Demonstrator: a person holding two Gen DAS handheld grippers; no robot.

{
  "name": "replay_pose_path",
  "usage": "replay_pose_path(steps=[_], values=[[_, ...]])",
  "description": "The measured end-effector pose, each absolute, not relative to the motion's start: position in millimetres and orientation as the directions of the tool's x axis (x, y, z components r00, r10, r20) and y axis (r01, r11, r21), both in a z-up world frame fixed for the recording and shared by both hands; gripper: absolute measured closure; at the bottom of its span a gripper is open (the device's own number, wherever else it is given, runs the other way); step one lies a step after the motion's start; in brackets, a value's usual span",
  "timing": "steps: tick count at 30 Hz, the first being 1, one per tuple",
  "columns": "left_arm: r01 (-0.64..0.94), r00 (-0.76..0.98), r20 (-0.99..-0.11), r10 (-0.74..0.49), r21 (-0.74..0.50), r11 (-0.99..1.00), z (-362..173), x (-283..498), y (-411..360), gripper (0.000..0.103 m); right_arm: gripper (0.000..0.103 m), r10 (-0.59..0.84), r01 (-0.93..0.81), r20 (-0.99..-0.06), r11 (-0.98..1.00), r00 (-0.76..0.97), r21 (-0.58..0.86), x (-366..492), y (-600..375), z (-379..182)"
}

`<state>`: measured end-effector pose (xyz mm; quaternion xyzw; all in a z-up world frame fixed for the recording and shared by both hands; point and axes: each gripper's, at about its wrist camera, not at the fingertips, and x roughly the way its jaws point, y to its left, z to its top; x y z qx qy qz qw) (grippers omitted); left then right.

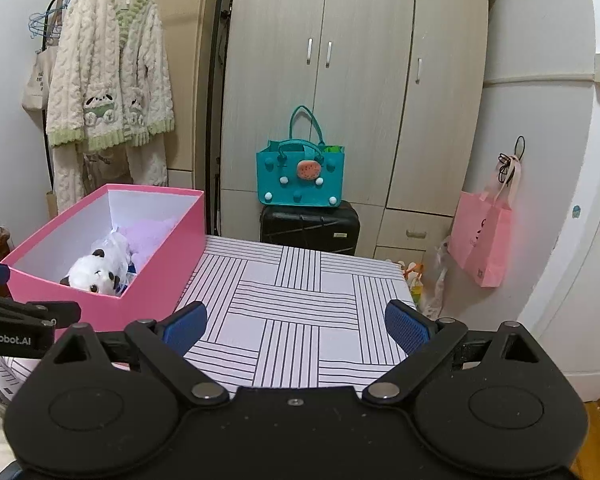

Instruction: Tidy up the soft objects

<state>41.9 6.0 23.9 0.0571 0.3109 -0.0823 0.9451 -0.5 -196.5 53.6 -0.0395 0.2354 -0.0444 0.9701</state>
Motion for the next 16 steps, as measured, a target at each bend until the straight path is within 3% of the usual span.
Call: replay_pose_path(steps=[16], values=[[0.184,0.8,-0.588,-0.122,0.047,0.982,26.7,35.5,5.6,0.005,0.005,-0.109,0.075,-0.454,0.993,0.884,-0.092,-4.8,-195.4,52.1]])
